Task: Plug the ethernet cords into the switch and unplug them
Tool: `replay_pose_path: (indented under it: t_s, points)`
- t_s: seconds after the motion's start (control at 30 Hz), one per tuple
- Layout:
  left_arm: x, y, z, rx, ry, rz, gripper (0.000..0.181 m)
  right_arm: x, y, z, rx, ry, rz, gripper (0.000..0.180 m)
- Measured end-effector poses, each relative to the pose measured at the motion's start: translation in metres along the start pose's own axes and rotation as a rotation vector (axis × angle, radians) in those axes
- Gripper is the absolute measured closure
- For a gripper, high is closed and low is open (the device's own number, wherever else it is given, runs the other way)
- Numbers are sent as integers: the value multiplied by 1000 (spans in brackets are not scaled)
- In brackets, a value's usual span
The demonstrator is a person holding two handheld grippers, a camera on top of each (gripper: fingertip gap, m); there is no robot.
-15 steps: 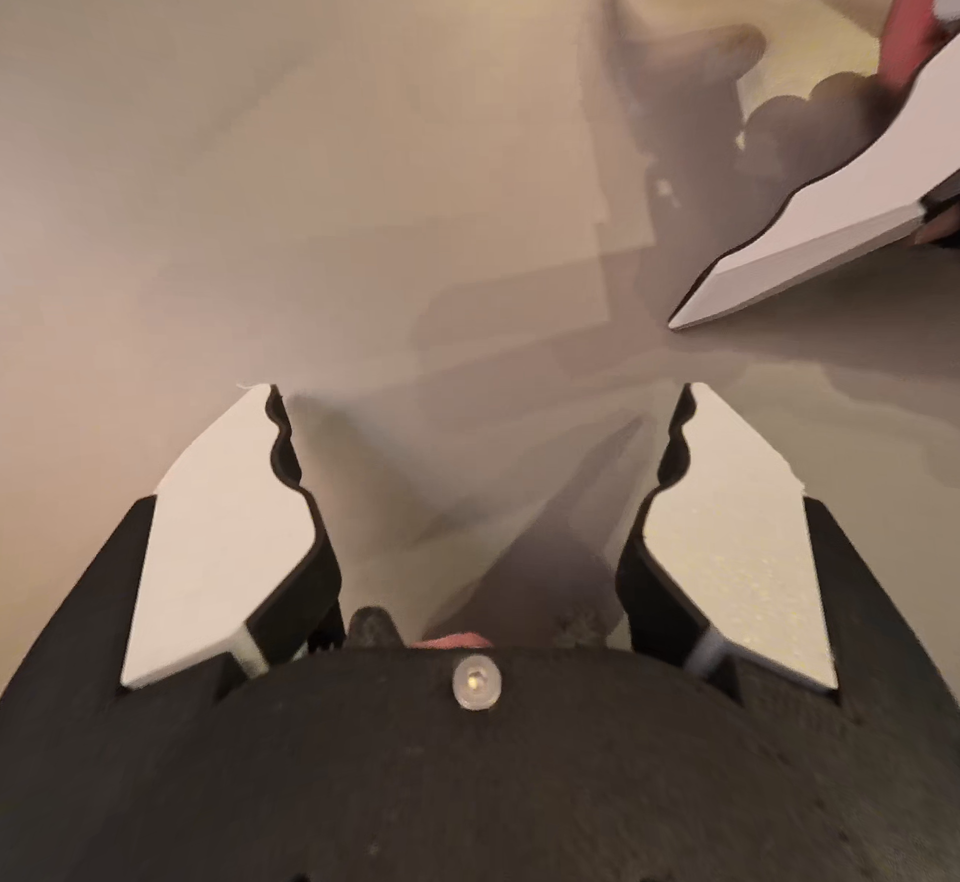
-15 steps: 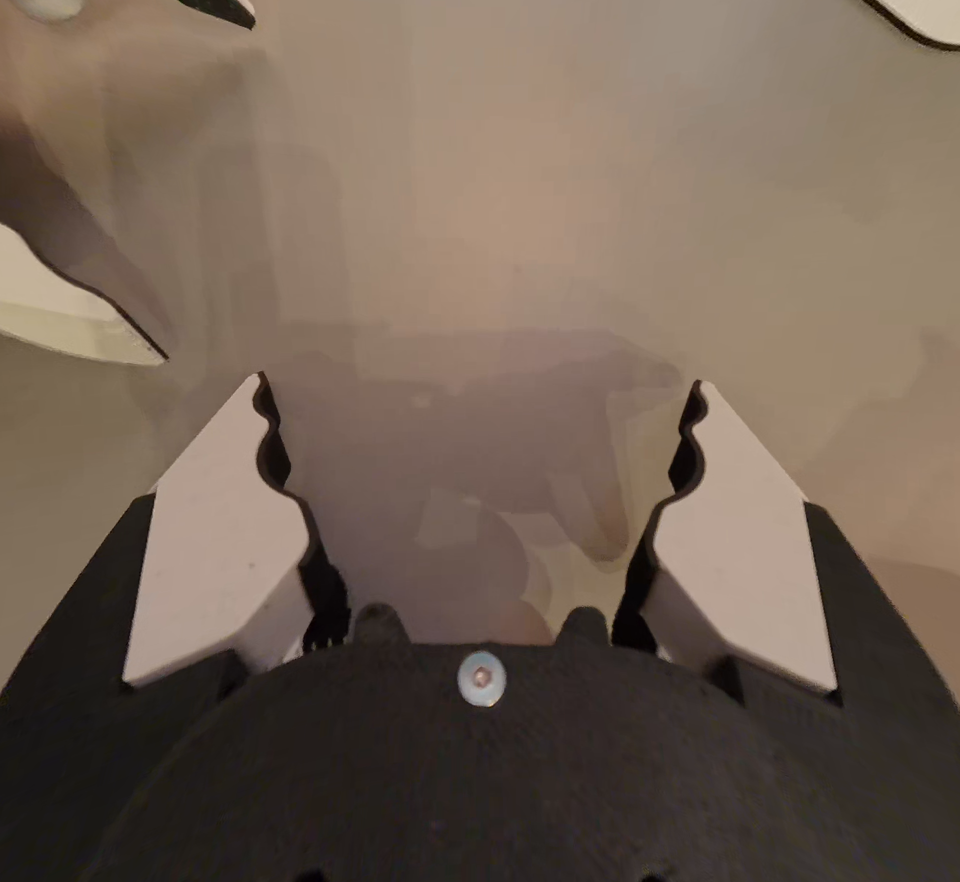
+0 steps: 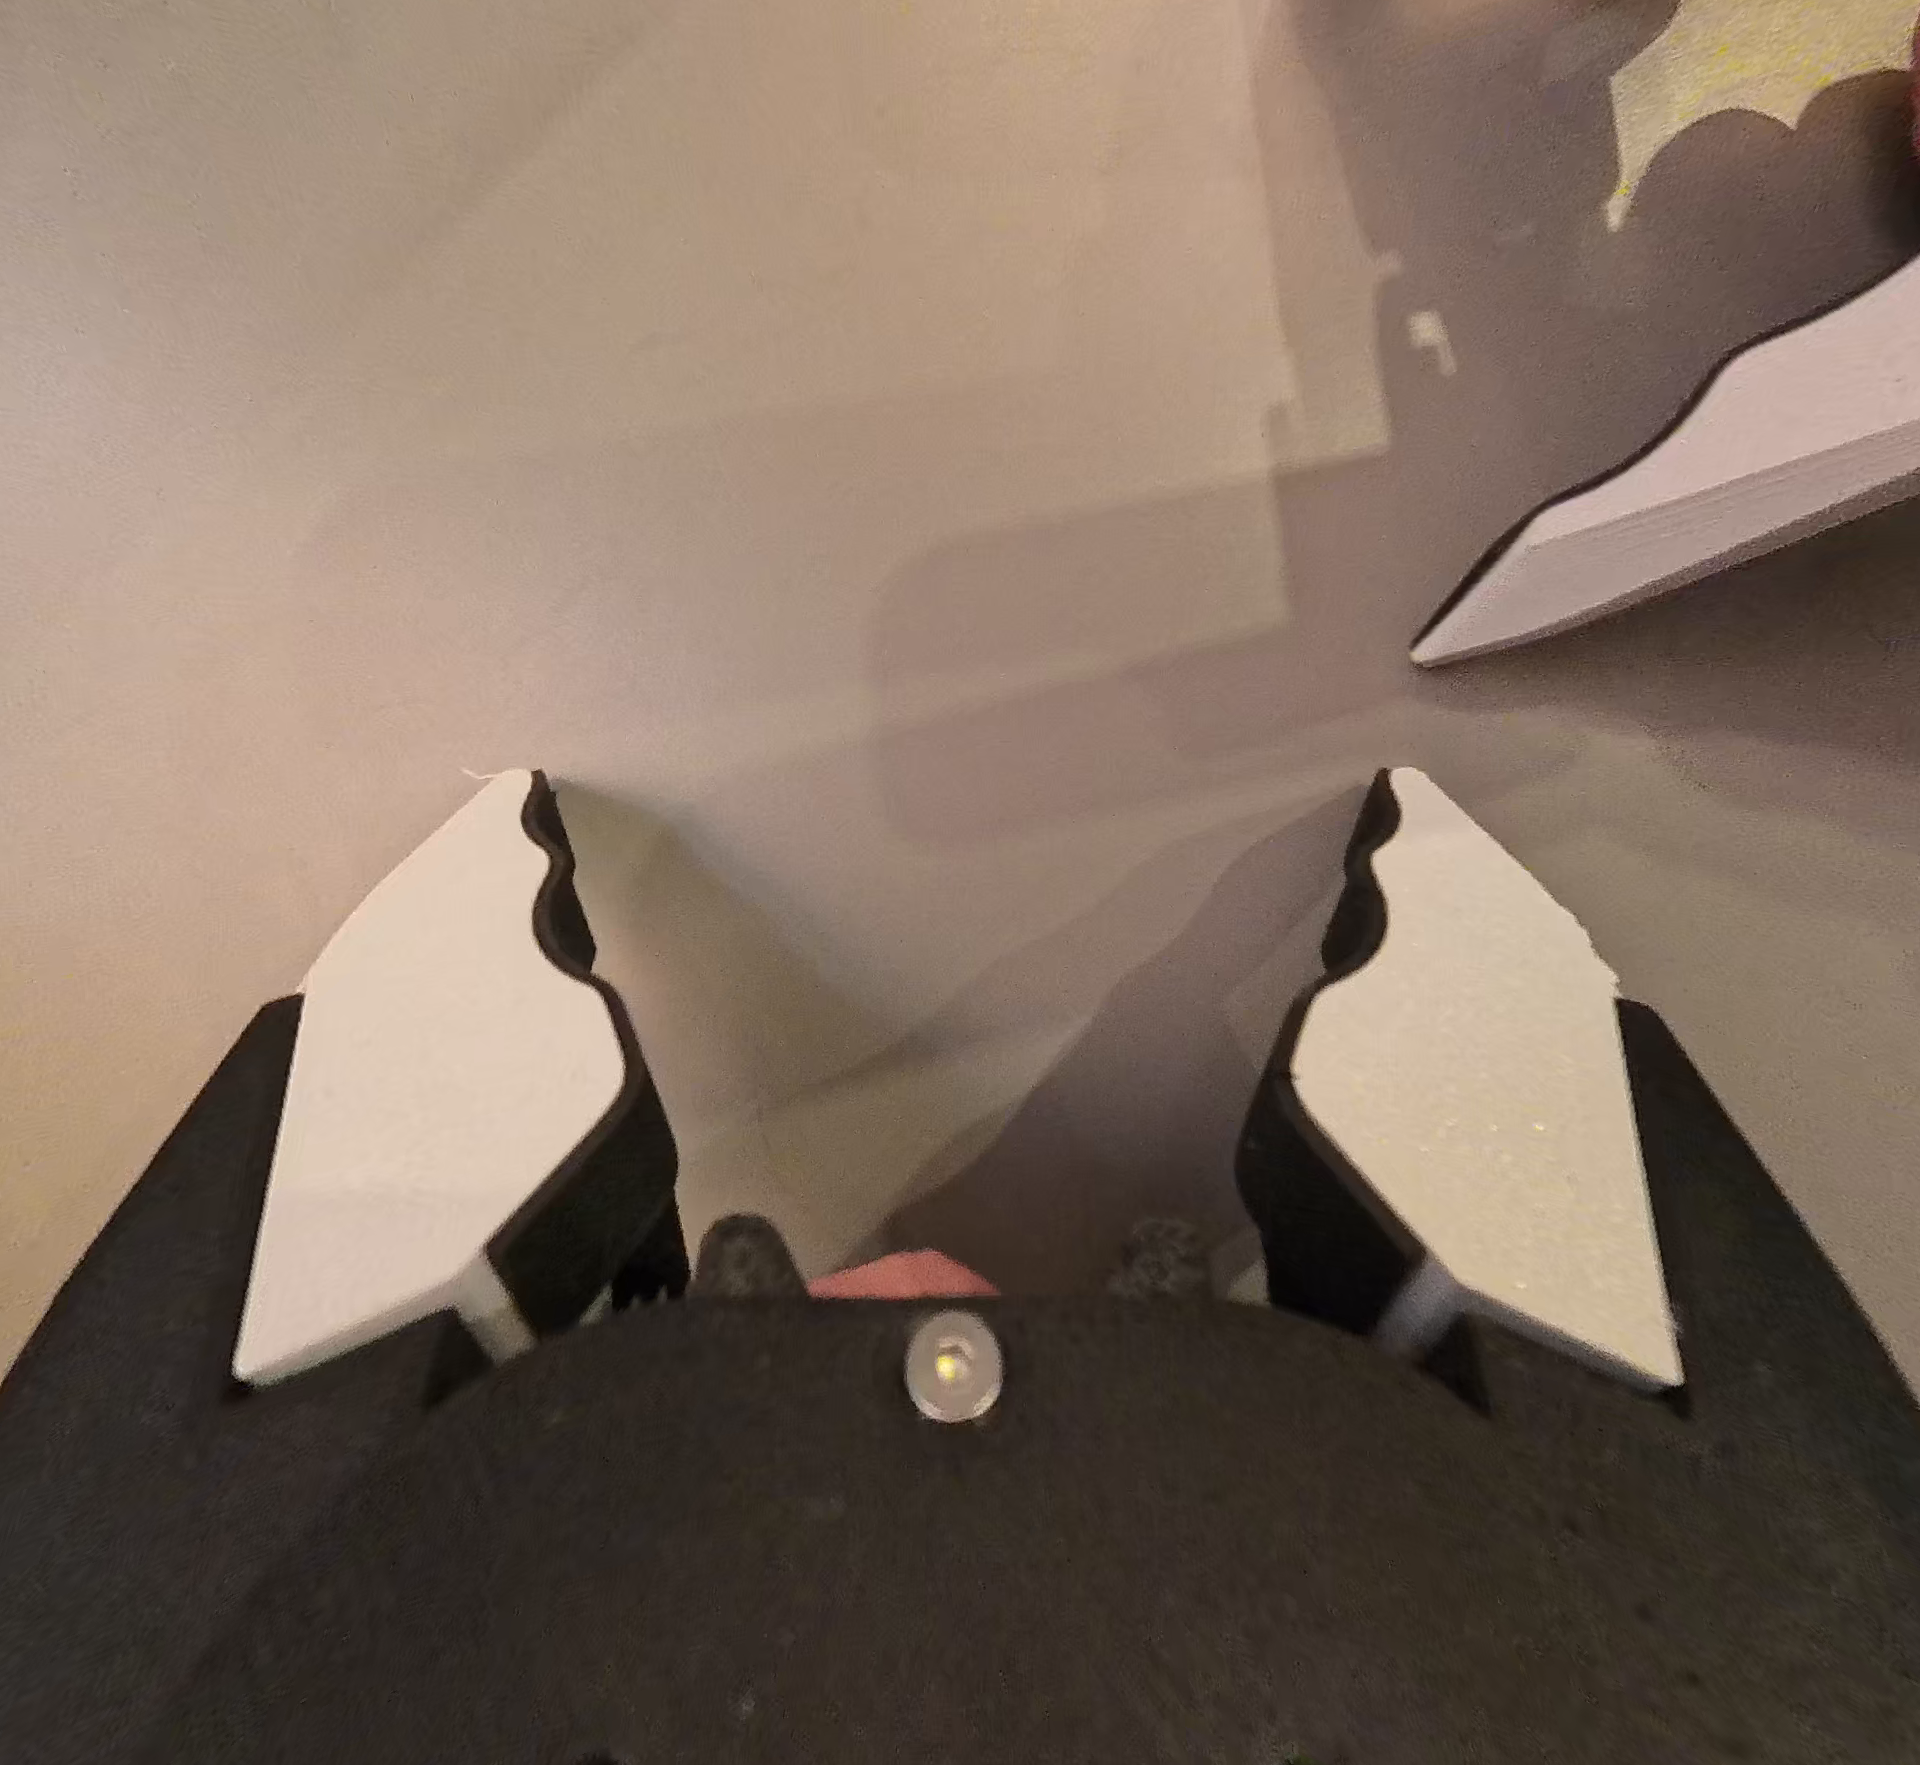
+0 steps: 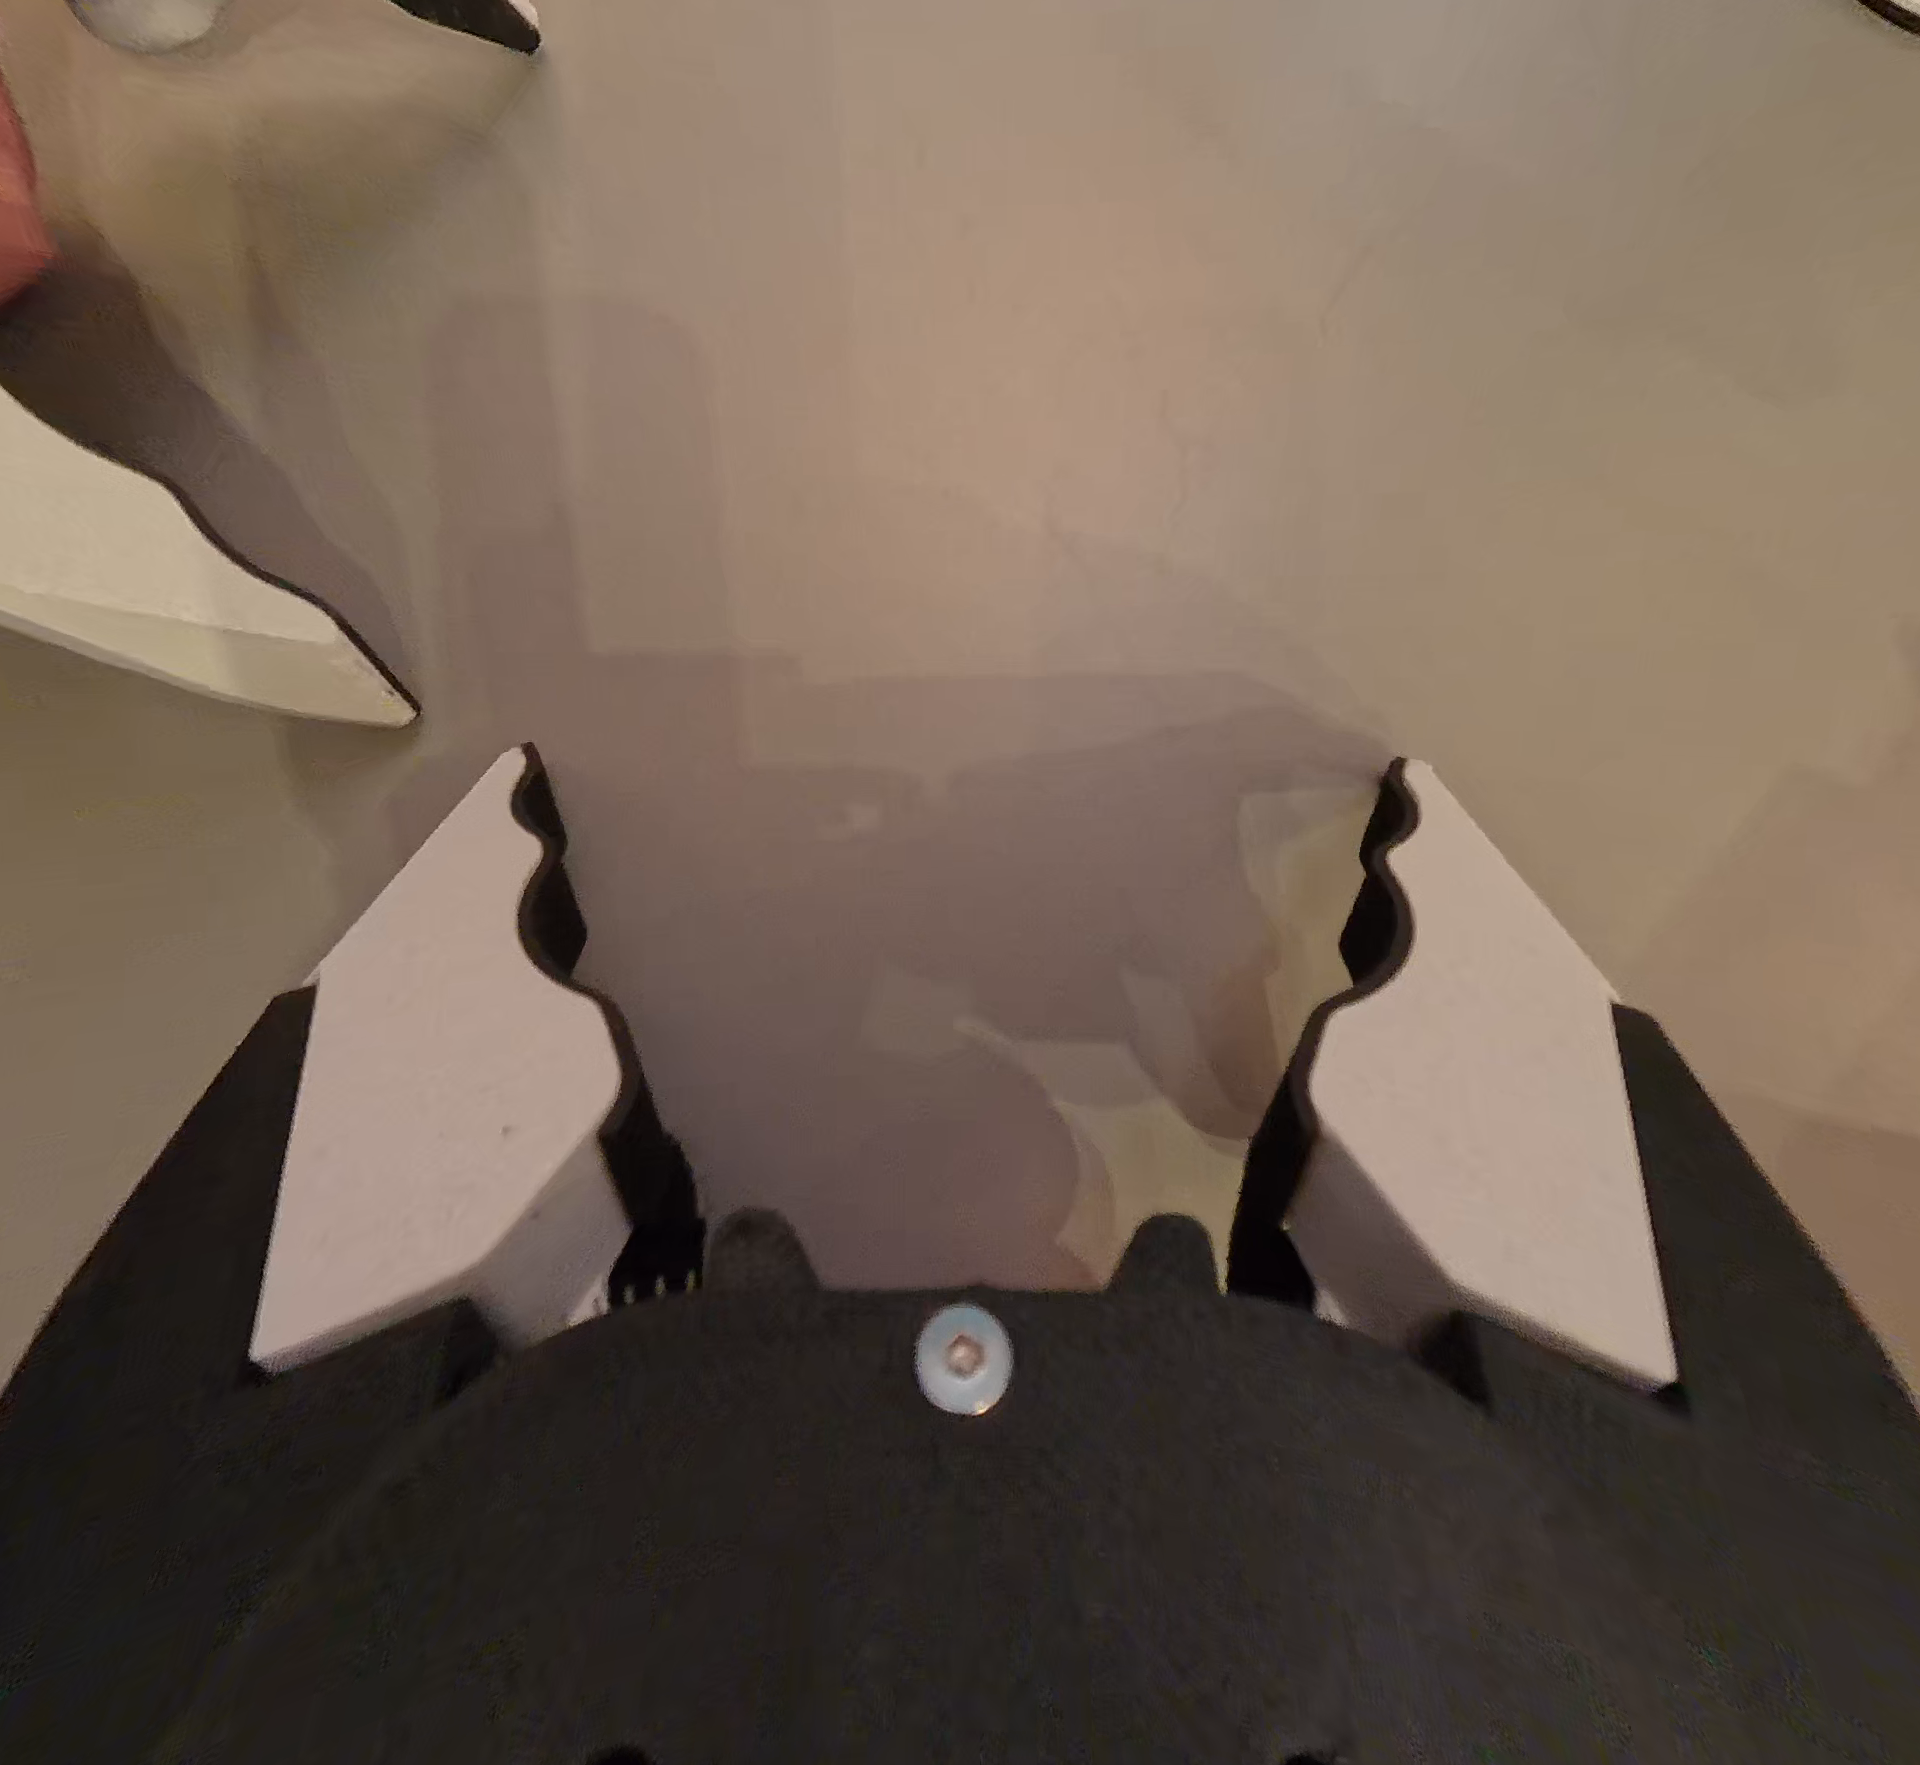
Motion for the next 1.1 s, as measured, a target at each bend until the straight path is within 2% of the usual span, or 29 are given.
replay_pose_path:
  t_s: [0.13, 0.23, 0.43, 0.6, 0.7, 0.93, 1.07, 1.1]
  points:
    - [0, 0, -1, -7, 12, 10, 47, 5, 6, -5, 4, 51, 44, 27]
    - [2, -1, -2, -24, 6, 5, 64, 10, 11, -9, 48, 81, 75, 19]
    - [6, -3, -1, -37, -13, 2, 73, 9, 15, -21, 65, 158, 121, 25]
    - [9, -3, 0, -46, -24, 14, 66, 13, 23, -27, -52, 299, 182, 22]
    - [8, -2, 0, -36, -13, 7, 62, 18, 25, -25, -29, 269, 216, 24]
    - [8, -1, 1, -20, -10, -12, 57, 17, 21, -24, -65, 288, 181, 26]
    - [10, 1, 3, 18, -39, -27, 35, 22, 23, -22, -24, 211, 194, 28]
    - [10, 1, 3, 15, -44, -27, 34, 22, 23, -22, -26, 203, 190, 28]
Point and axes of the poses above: each gripper's, where its closed fingertips meet, y out along the fingers, z out of its underside, x = y × z across the jaws, the point moved 9 cm from there along -y, back along the fingers, and after that the axes turned 11 degrees about y, right-handed, at the moved point
